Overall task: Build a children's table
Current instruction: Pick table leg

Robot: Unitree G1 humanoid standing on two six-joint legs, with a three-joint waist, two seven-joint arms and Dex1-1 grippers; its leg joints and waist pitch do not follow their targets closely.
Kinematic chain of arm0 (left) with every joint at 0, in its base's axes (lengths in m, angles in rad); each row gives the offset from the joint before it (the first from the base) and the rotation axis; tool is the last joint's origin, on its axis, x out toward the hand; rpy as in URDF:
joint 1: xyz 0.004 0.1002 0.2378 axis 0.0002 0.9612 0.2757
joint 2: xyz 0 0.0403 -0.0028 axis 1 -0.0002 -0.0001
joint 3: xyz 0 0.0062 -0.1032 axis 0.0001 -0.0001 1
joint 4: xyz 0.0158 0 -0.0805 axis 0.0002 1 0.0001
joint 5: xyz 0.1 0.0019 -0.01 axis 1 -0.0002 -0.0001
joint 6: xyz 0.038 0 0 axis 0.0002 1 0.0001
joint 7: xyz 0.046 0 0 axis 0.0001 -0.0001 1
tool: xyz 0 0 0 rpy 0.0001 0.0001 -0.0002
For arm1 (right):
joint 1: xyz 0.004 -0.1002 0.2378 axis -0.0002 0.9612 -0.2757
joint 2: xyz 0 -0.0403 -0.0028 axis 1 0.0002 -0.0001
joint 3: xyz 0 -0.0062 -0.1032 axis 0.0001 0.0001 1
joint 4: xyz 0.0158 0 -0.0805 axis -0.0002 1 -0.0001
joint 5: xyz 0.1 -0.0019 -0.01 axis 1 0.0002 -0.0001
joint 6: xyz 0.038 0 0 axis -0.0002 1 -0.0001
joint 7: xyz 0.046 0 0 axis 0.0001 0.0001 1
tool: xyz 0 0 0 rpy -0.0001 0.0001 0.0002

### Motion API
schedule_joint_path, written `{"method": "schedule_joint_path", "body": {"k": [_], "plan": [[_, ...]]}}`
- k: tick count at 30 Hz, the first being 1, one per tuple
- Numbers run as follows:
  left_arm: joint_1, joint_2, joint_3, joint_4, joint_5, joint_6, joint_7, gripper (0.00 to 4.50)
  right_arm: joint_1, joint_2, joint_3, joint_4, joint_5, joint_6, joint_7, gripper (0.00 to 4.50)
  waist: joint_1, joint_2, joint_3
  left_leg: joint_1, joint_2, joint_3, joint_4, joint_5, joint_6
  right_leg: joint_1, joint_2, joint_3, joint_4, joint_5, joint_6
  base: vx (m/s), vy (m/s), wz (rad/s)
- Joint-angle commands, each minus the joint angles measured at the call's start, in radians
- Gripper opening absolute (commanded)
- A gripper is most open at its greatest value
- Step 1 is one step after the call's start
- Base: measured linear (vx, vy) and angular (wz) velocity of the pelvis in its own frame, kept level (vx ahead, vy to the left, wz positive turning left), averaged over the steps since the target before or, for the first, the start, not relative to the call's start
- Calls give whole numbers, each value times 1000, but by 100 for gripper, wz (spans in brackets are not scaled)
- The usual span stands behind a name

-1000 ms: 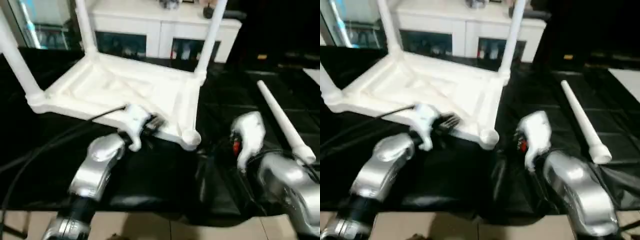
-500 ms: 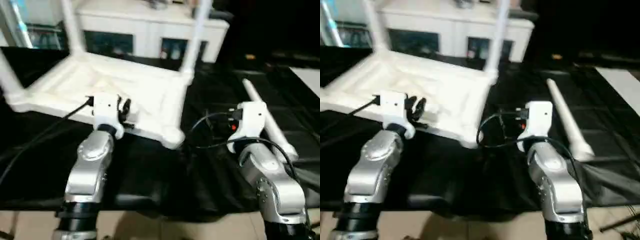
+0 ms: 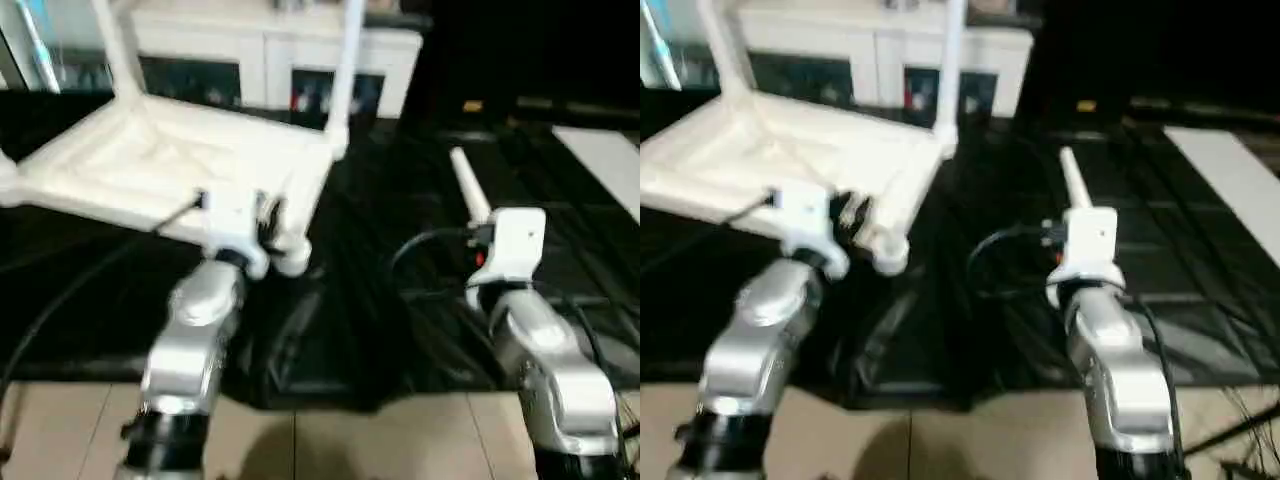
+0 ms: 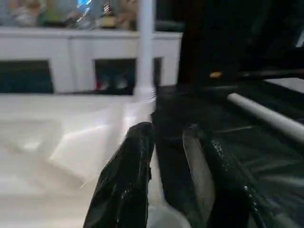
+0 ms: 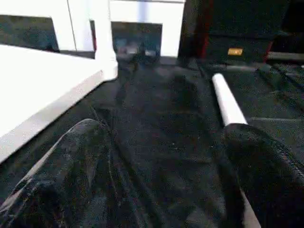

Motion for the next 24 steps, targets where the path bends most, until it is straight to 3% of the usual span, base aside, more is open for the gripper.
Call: {"method": "schedule_joint_path", "body": {"k": [1, 2, 3, 4, 5, 6, 7, 8, 9, 10, 11, 12, 13, 14, 15, 16, 17, 18, 19, 20, 21, 22, 23, 24], "plan": [[-2, 1, -5, -7, -4, 4, -9, 141, -14, -9, 3, 10, -7, -6, 10, 433, -39, 5, -7, 143, 20, -23, -67, -662, -30, -34, 22, -68, -161, -648, -17, -82, -41, -73], [-3, 1, -5, -7, -4, 5, -10, 141, -17, -7, 2, 13, -4, -5, 12, 433, -47, 21, 2, 143, 53, -41, -109, -746, -8, -17, 10, -95, -139, -607, -28, -25, 24, -100], [-4, 2, -6, -6, -4, 5, -9, 141, -21, -5, -1, 17, 2, -3, 14, 433, -38, 36, 0, 83, 126, -60, -214, -868, 9, 81, -46, -107, 17, -413, -49, -25, 24, -100], [-4, 3, -6, -6, -5, 9, -10, 141, -24, -5, -2, 20, 4, -2, 15, 433, -25, 20, -10, 22, 107, -79, -236, -877, 42, 160, -75, -112, 66, -273, -36, -86, 39, -92], [-4, 3, -6, -6, -5, 12, -10, 141, -28, -10, 0, 23, 4, 1, 18, 433, 0, 43, -3, 51, 97, -38, -240, -924, 97, 150, -77, -101, 76, -208, -42, -48, -56, -42], [-4, 3, -6, -6, -6, 14, -9, 141, -31, -12, 2, 26, 1, 3, 22, 433, -24, 11, -4, 61, 102, -42, -221, -889, 101, 153, -97, -62, 66, -311, -25, -48, -56, -42], [-2, 1, -6, -9, -13, 28, -10, 141, -37, -15, 3, 34, -4, 0, 24, 433, -13, -41, -13, 61, -22, 0, -33, -623, 45, 118, -114, -28, -157, -870, 58, 52, -104, -24], [-1, 1, -7, -10, -16, 33, -11, 159, -38, -15, 3, 36, -6, -1, 26, 433, 4, -51, -30, -16, -46, -11, 92, -268, 76, 169, -203, 44, -209, -1117, 62, 59, -87, -22], [0, -4, -1, -12, -24, 46, -7, 169, -41, -20, 10, 41, -14, -7, 31, 433, 31, -50, -39, -60, -39, -47, 102, -154, 96, 213, -219, 84, -188, -951, -12, 59, -87, -22], [0, -7, 4, -13, -25, 52, 2, 176, -43, -23, 16, 44, -14, -8, 39, 433, 29, -50, -37, -70, -42, -55, 98, -122, 100, 215, -200, 81, -176, -852, -48, 73, -67, 1], [0, -8, 8, -13, -25, 54, 6, 178, -44, -25, 20, 45, -15, -9, 43, 433, 30, -33, -38, -67, -43, -56, 61, -40, 115, 215, -171, 50, -168, -642, -144, 79, -57, 21], [-1, -9, 14, -13, -33, 62, 6, 189, -48, -29, 26, 49, -20, -15, 49, 433, 30, -21, -28, -49, -31, -56, 25, -8, 127, 201, -167, 22, -180, -598, -176, 79, -57, 21], [-1, -9, 14, -13, -33, 62, 6, 203, -48, -29, 26, 49, -20, -15, 49, 433, 22, 21, -24, -3, -5, -50, -46, 42, 128, 184, -131, -37, -186, -502, -205, 124, -3, 14], [-3, -4, 17, -12, -28, 64, 11, 215, -52, -24, 21, 49, -7, -11, 58, 433, -2, 52, -26, 18, 34, -98, -109, -129, 130, 175, -68, -77, -133, -391, -171, 186, 33, 5], [-4, -3, 17, -12, -30, 66, 9, 220, -55, -24, 20, 51, -7, -12, 60, 433, -37, 66, -68, 177, 111, -193, -117, -134, 236, 62, -55, -94, -9, -194, -140, 186, 33, 5], [-3, 0, 17, -12, -24, 70, 15, 225, -58, -25, 19, 53, -7, -13, 63, 433, -51, 57, -72, 189, 125, -215, -112, -56, 325, 31, -56, -87, 23, -145, -87, 210, 10, 4], [0, -4, 21, -14, -34, 67, 9, 248, -61, -27, 19, 57, -3, -9, 66, 433, -46, 38, -71, 164, 108, -184, -78, 252, 496, -27, -72, -73, 58, -36, 33, 171, 7, 3], [2, -5, 23, -17, -40, 68, 5, 248, -63, -29, 19, 60, -2, -7, 68, 433, -47, 27, -76, 156, 98, -174, -70, 409, 539, -40, -79, -62, 53, 15, 59, 171, 7, 3], [3, -2, 20, -19, -36, 68, 6, 258, -65, -30, 18, 63, -1, -6, 69, 433, -40, 6, -76, 121, 44, -124, -34, 648, 544, -49, -102, -26, -8, 173, 42, 124, -8, 1], [5, 6, 13, -21, -35, 70, -1, 265, -72, -34, 16, 73, -4, -2, 69, 433, -38, -26, -79, 81, -17, -81, -5, 612, 483, -15, -115, -6, -72, 302, 18, 0, 0, 0], [5, 7, 12, -21, -35, 71, -3, 265, -74, -35, 16, 75, -5, -1, 69, 433, -31, -54, -78, 30, -69, -44, -1, 487, 408, 30, -114, 13, -97, 383, 40, 0, 0, 0], [5, 11, 9, -21, -34, 70, -7, 277, -81, -39, 14, 87, -12, 4, 64, 433, -7, -58, -81, -37, -89, -57, 11, 255, 303, 104, -181, 70, -90, 528, -42, -43, -50, 9], [8, 14, 6, -24, -38, 67, -13, 301, -96, -44, 8, 108, -23, 9, 56, 433, -11, -57, -90, -46, -69, -70, -21, 249, 225, 129, -163, 43, -58, 749, -118, 43, -88, 3], [9, 18, 3, -27, -38, 66, -18, 301, -110, -47, 3, 127, -28, 15, 52, 433, -22, -47, -89, -40, -68, -67, -35, 310, 186, 125, -122, 16, -48, 863, -168, 43, -88, 3]]}}
